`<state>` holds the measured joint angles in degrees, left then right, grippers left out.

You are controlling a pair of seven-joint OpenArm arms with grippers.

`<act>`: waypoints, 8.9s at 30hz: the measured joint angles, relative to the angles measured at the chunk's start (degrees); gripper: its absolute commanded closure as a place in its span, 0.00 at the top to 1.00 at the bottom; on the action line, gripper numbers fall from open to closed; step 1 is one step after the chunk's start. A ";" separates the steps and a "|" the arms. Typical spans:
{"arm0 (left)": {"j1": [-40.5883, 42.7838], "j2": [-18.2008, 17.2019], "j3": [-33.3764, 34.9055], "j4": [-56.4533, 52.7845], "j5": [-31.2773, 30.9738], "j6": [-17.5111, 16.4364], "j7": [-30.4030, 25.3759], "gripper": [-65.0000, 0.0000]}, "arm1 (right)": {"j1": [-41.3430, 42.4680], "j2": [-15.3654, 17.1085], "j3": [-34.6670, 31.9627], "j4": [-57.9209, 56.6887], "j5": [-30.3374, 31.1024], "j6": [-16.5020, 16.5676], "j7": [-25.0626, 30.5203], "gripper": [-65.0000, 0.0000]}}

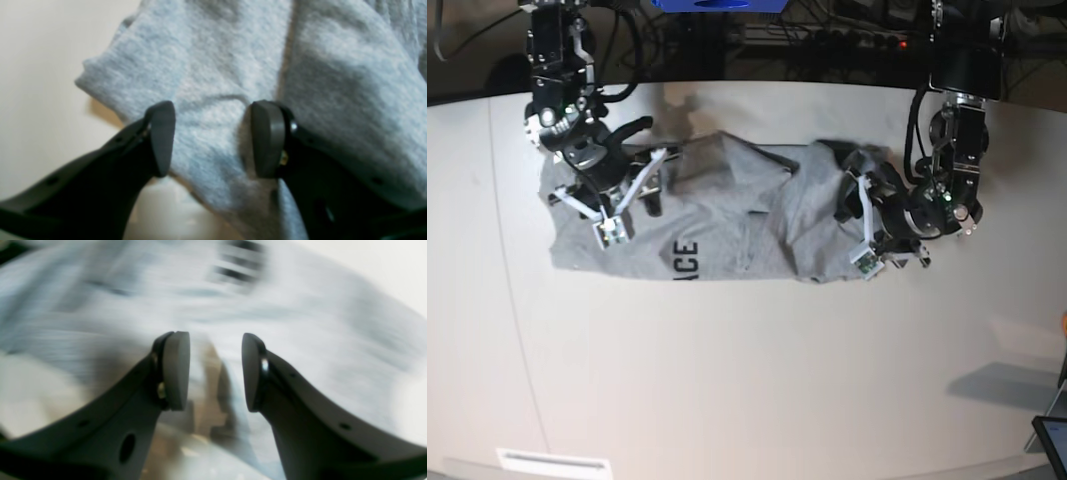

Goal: Fold the T-shirt properly
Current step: 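Smooth the folded end with the left gripper while the right gripper holds, then open both grippers and lift them away from the shirt, then lower the right gripper onto the other shirt end and pinch it, then fold the pinched end with the right gripper over toward the left gripper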

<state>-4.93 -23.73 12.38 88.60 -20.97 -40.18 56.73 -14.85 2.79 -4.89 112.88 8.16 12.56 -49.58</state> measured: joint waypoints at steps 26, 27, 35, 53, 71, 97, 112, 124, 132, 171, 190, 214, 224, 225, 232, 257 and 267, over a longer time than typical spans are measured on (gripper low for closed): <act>4.02 11.32 -7.93 24.20 3.17 0.07 14.80 0.55 | 0.20 2.23 1.51 0.00 0.42 0.42 -0.79 0.38; 4.37 11.43 -7.74 24.17 3.04 0.04 14.69 0.55 | 0.22 2.21 1.51 0.00 0.44 0.42 -0.94 0.38; 4.63 11.82 -11.65 24.20 -9.42 0.04 14.43 0.39 | -0.37 1.95 1.51 0.00 0.48 0.42 -0.33 0.38; 8.94 7.45 -17.38 25.62 -9.92 0.07 14.67 0.00 | -1.90 7.93 -6.62 0.00 0.11 3.04 -0.07 0.37; 12.48 5.60 -21.05 24.02 6.97 -0.33 6.19 0.00 | -2.01 5.01 12.72 0.22 23.82 0.92 -1.05 0.67; 14.53 0.37 -34.69 8.72 23.41 -0.24 5.60 0.00 | 2.62 4.74 37.00 -14.16 50.25 3.02 -15.91 0.68; 8.37 3.63 -26.60 2.62 23.58 -0.22 5.51 0.00 | 2.91 7.17 37.51 -23.82 51.08 3.06 -15.04 0.68; 6.38 6.14 -19.61 3.23 25.03 0.72 6.16 0.00 | 3.23 5.66 31.56 -23.80 52.15 3.48 -14.40 0.67; 5.90 6.40 -19.12 3.19 23.98 0.68 5.35 0.00 | 4.37 5.01 29.77 -23.80 51.69 3.45 -14.64 0.67; 5.38 9.18 -16.94 3.54 25.57 1.18 5.35 0.00 | 8.37 4.87 25.53 -27.67 50.36 3.02 -15.30 0.00; 3.15 13.79 -8.74 3.91 25.66 1.77 4.68 0.00 | 8.94 10.45 22.10 -16.52 35.47 2.80 -15.72 0.00; -0.28 17.14 -3.34 -0.66 25.49 2.84 1.22 0.00 | 10.91 12.11 1.11 -4.11 26.27 -22.71 -15.39 0.00; 0.17 17.29 -3.23 -0.68 24.57 2.89 0.15 0.00 | 14.10 14.34 -9.22 -3.41 26.53 -42.01 -15.21 0.00; 0.31 17.14 -3.23 -0.68 24.57 3.08 -0.31 0.00 | 14.49 14.43 -10.36 -3.41 26.27 -43.80 -15.23 0.00; 0.55 17.20 -3.23 -0.68 24.61 3.32 -0.66 0.00 | 17.68 14.45 -19.06 -3.39 26.71 -50.93 -15.26 0.00; 2.56 11.72 4.85 3.43 22.18 2.58 -0.44 0.00 | 26.58 10.14 -32.35 -2.91 26.97 -52.57 -21.79 0.00; 5.75 5.90 -2.60 9.55 23.67 0.44 11.61 0.00 | 27.08 7.45 -32.26 -2.84 26.51 -52.54 -22.93 0.00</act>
<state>0.82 -17.82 9.78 98.15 2.70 -39.75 68.34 12.23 10.24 -37.15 110.04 34.68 -39.99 -72.51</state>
